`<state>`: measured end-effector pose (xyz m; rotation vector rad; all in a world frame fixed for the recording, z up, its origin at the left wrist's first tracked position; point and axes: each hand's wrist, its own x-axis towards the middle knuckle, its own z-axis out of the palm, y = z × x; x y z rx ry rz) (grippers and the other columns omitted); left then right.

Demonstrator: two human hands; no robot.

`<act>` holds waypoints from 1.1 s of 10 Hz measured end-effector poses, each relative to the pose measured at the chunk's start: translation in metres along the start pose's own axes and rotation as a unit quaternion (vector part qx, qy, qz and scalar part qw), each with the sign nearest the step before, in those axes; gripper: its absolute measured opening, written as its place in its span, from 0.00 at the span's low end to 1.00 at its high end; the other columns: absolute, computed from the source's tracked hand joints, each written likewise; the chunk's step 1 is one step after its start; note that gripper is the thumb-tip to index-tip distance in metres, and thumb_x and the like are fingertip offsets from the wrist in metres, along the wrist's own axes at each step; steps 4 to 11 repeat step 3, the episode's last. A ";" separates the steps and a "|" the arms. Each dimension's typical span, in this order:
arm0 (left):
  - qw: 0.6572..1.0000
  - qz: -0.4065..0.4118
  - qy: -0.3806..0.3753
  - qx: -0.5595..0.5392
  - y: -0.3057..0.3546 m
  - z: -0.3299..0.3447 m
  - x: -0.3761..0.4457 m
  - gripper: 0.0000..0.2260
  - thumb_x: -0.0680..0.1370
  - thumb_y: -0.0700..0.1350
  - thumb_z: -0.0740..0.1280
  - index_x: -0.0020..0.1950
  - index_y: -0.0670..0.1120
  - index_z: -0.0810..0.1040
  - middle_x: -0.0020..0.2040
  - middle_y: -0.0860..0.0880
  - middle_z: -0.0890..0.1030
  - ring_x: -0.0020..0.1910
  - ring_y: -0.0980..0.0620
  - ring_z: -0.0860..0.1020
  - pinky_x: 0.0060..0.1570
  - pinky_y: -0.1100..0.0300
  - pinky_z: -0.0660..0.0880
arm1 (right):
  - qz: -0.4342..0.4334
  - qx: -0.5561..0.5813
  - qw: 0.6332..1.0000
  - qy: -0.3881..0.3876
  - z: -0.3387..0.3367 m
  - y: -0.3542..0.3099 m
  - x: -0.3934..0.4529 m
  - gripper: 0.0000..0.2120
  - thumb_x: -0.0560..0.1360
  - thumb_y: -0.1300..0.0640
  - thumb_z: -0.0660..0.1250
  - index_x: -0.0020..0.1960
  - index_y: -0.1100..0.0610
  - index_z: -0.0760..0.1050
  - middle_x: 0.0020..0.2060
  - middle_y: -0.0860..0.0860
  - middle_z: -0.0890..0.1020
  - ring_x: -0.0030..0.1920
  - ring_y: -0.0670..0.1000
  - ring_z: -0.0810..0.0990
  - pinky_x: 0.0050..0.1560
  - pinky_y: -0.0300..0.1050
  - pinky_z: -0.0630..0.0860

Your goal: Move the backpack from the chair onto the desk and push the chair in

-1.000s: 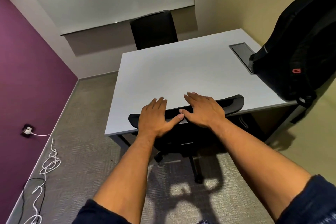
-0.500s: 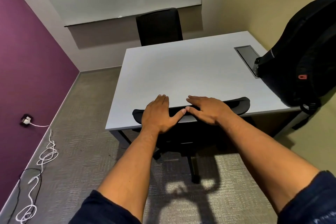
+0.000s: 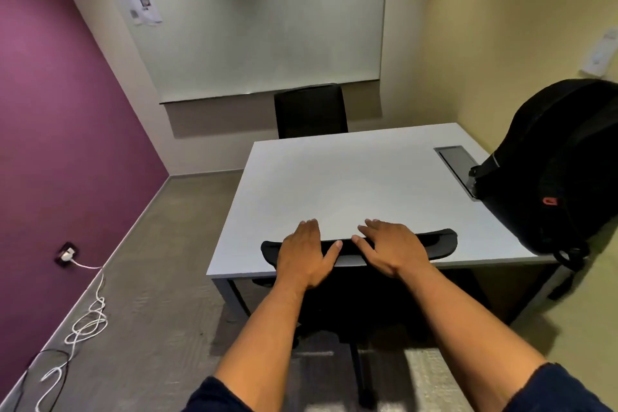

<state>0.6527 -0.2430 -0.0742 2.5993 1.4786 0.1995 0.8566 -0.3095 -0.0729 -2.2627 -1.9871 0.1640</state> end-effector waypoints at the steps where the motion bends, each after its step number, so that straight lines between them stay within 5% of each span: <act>1: 1.000 0.026 -0.012 -0.001 0.001 -0.005 -0.003 0.34 0.84 0.63 0.48 0.82 0.41 0.53 0.82 0.43 0.59 0.81 0.46 0.55 0.78 0.50 0.57 | 0.006 -0.013 1.000 -0.004 -0.002 -0.003 -0.001 0.34 0.82 0.33 0.43 0.80 0.49 0.65 0.80 0.51 0.66 0.80 0.51 0.61 0.78 0.52 0.58; 3: 0.995 0.068 -0.011 0.066 -0.016 -0.028 0.001 0.36 0.83 0.64 0.48 0.83 0.44 0.43 0.84 0.44 0.46 0.82 0.47 0.44 0.80 0.52 0.43 | -0.013 -0.045 0.999 0.023 -0.017 -0.001 0.006 0.38 0.80 0.30 0.39 0.84 0.49 0.52 0.84 0.49 0.52 0.83 0.47 0.47 0.81 0.50 0.43; 11: 0.995 0.068 -0.011 0.066 -0.016 -0.028 0.001 0.36 0.83 0.64 0.48 0.83 0.44 0.43 0.84 0.44 0.46 0.82 0.47 0.44 0.80 0.52 0.43 | -0.013 -0.045 0.999 0.023 -0.017 -0.001 0.006 0.38 0.80 0.30 0.39 0.84 0.49 0.52 0.84 0.49 0.52 0.83 0.47 0.47 0.81 0.50 0.43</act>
